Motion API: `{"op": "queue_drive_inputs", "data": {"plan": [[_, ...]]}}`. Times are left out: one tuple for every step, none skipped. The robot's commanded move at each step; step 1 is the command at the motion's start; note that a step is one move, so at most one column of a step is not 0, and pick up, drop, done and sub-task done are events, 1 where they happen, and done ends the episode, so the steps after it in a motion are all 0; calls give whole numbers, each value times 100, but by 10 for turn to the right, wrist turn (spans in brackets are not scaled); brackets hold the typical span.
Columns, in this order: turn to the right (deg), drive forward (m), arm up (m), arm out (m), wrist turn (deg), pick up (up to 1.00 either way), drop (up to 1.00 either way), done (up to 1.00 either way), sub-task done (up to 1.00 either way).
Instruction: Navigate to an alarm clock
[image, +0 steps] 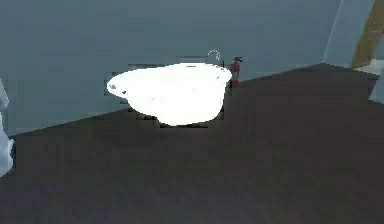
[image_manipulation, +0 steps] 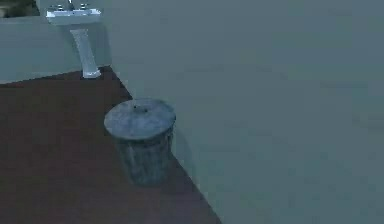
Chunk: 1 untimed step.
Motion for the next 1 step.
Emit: {"op": "queue_drive_inputs", "data": {"plan": [[390, 0, 0, 0, 0, 0, 0, 0, 0]]}}
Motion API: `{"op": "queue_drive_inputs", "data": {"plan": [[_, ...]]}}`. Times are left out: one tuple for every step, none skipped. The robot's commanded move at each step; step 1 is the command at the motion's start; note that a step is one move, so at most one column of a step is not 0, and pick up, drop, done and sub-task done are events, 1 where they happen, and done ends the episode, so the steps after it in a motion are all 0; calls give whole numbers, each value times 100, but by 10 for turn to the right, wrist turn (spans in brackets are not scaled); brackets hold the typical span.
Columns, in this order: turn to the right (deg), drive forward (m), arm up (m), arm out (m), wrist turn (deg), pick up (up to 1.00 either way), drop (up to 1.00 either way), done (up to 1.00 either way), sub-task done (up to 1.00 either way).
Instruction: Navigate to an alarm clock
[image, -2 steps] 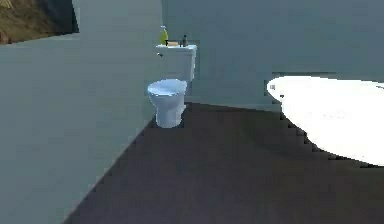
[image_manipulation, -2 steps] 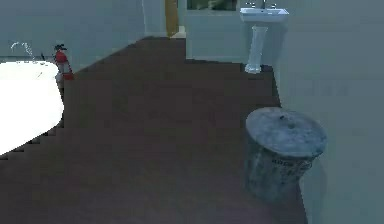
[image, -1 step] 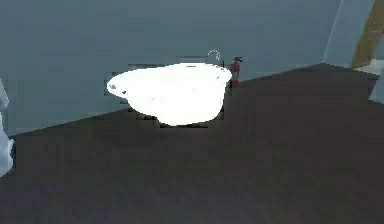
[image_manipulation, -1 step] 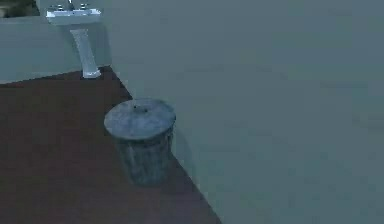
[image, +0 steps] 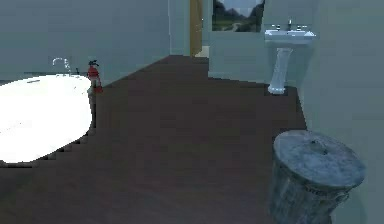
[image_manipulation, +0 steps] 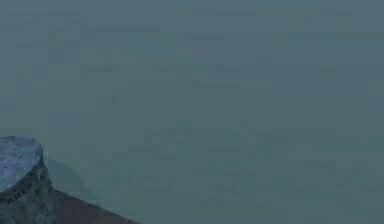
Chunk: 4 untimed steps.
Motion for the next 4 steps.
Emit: {"op": "queue_drive_inputs", "data": {"plan": [[0, 100, 0, 0, 0, 0, 0, 0, 0], [0, 100, 0, 0, 0, 0, 0, 0, 0], [0, 100, 0, 0, 0, 0, 0, 0, 0], [0, 100, 0, 0, 0, 0, 0, 0, 0]]}}
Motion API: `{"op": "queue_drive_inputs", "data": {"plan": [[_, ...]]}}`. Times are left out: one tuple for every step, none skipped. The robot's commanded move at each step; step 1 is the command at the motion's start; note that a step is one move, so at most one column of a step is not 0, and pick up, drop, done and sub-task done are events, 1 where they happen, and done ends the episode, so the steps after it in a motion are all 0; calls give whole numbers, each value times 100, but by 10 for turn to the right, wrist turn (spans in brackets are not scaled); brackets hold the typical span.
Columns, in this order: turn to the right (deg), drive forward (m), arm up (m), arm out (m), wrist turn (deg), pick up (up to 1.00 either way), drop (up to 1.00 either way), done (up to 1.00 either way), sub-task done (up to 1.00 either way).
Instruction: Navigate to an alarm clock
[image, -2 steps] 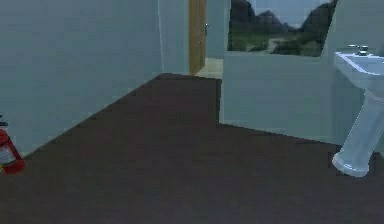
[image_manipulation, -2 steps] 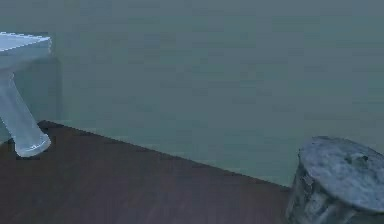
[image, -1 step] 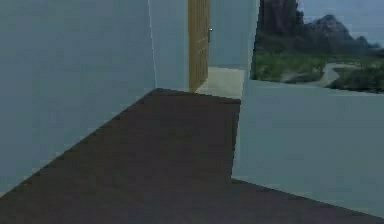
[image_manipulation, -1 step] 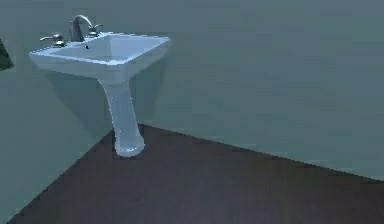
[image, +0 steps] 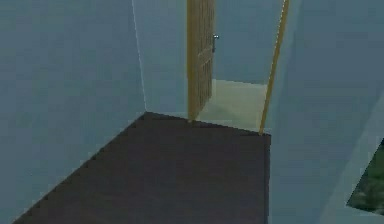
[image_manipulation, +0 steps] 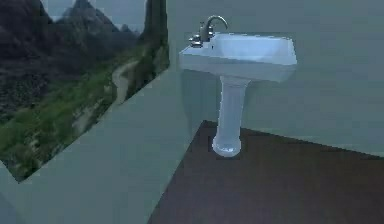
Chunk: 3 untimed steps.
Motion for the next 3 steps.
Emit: {"op": "queue_drive_inputs", "data": {"plan": [[0, 35, 0, 0, 0, 0, 0, 0, 0], [90, 0, 0, 0, 0, 0, 0, 0, 0], [0, 100, 0, 0, 0, 0, 0, 0, 0]]}}
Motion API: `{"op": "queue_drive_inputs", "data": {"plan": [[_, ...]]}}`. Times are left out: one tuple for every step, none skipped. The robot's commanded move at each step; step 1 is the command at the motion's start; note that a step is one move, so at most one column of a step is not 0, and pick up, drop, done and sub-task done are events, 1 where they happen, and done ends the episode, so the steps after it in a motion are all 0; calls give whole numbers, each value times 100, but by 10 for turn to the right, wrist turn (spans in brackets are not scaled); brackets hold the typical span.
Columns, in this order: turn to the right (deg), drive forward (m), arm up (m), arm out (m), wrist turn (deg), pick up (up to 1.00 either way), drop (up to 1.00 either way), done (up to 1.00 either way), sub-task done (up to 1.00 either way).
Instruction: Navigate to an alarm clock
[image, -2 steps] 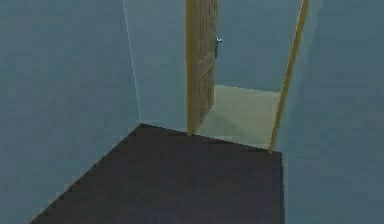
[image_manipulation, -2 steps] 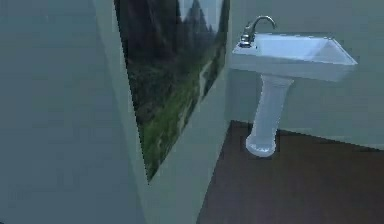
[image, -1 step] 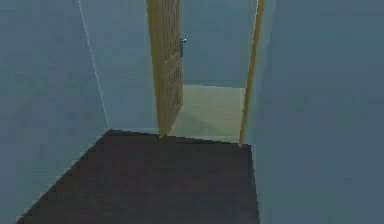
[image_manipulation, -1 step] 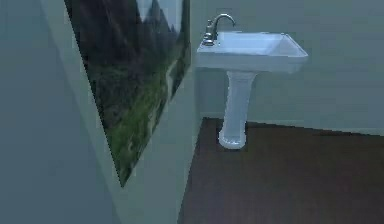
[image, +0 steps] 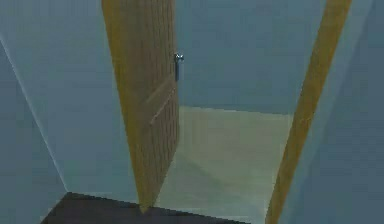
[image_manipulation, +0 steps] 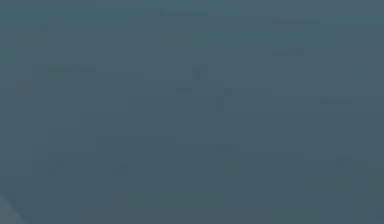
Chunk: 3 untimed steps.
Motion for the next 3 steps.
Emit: {"op": "queue_drive_inputs", "data": {"plan": [[0, 75, 0, 0, 0, 0, 0, 0, 0], [330, 0, 0, 0, 0, 0, 0, 0, 0], [0, 75, 0, 0, 0, 0, 0, 0, 0]]}}
